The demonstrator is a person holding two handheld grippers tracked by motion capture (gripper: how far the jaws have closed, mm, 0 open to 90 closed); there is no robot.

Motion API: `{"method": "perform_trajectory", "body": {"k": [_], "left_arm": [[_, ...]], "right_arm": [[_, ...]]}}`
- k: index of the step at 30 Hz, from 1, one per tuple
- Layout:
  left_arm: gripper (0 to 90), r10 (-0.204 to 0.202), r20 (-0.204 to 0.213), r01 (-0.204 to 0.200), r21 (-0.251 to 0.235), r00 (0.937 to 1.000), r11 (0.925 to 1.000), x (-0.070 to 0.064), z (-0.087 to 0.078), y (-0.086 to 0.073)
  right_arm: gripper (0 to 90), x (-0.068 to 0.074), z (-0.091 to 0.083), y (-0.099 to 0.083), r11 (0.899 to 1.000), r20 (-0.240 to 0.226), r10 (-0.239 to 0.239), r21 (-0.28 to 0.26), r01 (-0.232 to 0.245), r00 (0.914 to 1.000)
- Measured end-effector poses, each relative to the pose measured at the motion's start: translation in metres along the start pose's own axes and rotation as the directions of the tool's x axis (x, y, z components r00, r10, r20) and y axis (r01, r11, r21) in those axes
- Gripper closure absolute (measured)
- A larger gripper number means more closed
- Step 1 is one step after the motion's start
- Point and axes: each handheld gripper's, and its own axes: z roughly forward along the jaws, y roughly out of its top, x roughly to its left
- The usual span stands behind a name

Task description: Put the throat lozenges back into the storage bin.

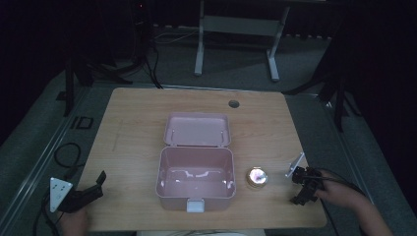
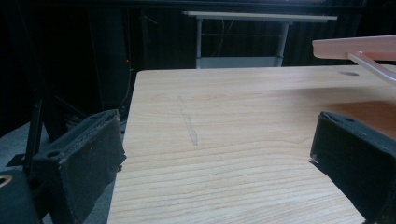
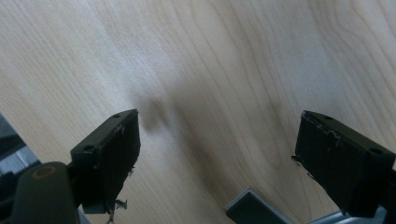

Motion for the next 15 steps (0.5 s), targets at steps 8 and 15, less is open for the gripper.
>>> {"method": "perform_trajectory", "body": {"k": [8, 15], "left_arm": [[3.0, 0.001, 0.006, -0.001, 0.002, 1.0, 1.0, 0.0, 0.0, 0.0], [3.0, 0.0, 0.007, 0.0, 0.001, 1.0, 1.0, 0.0, 0.0, 0.0]], "right_arm": [[13.4, 0.0, 0.003, 0.009, 0.995, 0.002, -0.031, 0.094, 0.031, 0.9995], [13.4, -0.002, 0.005, 0.016, 0.993, -0.018, -0.033, 0.112, 0.035, 0.9993]]}}
